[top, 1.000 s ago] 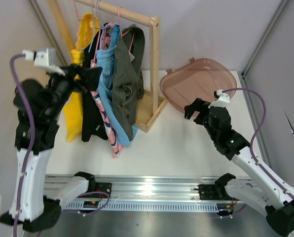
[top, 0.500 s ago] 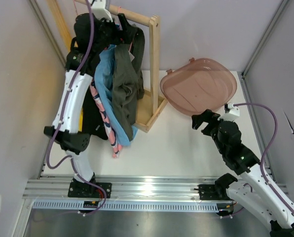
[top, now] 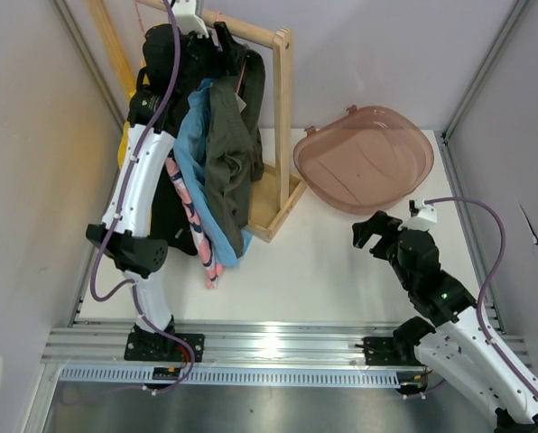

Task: Remove the shorts from the hanger

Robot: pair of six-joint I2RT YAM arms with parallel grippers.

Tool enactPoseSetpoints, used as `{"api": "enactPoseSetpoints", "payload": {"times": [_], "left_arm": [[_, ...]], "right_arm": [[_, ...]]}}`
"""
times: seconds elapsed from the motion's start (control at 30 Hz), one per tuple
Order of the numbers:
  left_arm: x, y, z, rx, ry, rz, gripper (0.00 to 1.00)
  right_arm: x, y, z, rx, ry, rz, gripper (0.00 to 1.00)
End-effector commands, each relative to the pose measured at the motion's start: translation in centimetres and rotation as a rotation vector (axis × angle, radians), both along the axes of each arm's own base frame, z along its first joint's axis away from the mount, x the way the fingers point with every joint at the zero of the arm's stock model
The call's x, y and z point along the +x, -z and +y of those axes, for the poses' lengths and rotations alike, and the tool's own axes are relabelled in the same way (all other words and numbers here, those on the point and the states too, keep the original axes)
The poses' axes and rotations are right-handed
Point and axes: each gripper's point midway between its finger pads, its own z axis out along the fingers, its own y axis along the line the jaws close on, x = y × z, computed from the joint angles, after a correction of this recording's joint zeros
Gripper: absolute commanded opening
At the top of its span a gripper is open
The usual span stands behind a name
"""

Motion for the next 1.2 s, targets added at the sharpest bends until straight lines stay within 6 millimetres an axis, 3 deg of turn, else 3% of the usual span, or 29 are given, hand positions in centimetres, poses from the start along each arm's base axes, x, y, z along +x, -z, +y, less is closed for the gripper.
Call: {"api": "enactPoseSetpoints", "payload": {"times": [0.0,0.23,0.27,0.33,0.37,0.43,0.5,0.7,0.9,1.03,1.13,1.17], "left_arm": [[-2.8,-5.4,1.2,-0.029,-0.021,-0.13,0.74],[-3.2,-5.3,1.7,-0.011,-0.045,-0.13,0.39],[-3.0,-5.0,1.9,-0.007,-0.054,-0.123,0.26],[-3.0,-5.0,1.9,-0.009,-0.059,-0.122,0.19],[-3.0,-5.0,2.0,-0.009,-0.06,-0.122,0.07],[-2.8,-5.0,2.0,-0.009,-0.065,-0.122,0.0],[-2.8,-4.8,1.6,0.003,-0.057,-0.122,0.0],[-4.6,-7.9,1.4,-0.014,-0.049,-0.188,0.0],[-8.0,-12.4,3.5,-0.043,-0.104,-0.287,0.0],[-10.6,-14.6,4.3,-0.058,-0.102,-0.337,0.0],[-12.1,-15.3,4.9,-0.064,-0.105,-0.348,0.0],[-11.9,-14.7,5.0,-0.058,-0.112,-0.329,0.0]], "right_arm": [[0.0,0.0,0.2,0.025,0.001,-0.006,0.99],[0.1,0.5,0.2,0.013,0.004,0.0,0.99],[0.1,0.6,0.2,0.015,0.003,0.003,0.99],[0.1,0.9,0.2,0.014,0.006,0.01,0.99],[0.0,1.0,0.2,0.012,0.006,0.011,0.99],[-0.1,1.2,0.0,0.009,0.012,0.016,0.99],[-0.1,1.3,-0.1,0.007,0.013,0.015,0.99],[0.1,0.7,0.3,0.026,-0.001,-0.011,0.99],[0.7,-0.7,1.4,0.049,-0.04,-0.045,1.0],[1.4,-2.5,2.6,0.044,-0.092,-0.094,1.0],[2.1,-5.1,4.9,0.053,-0.197,-0.154,0.99],[1.9,-6.5,6.7,0.081,-0.289,-0.182,0.99]]}}
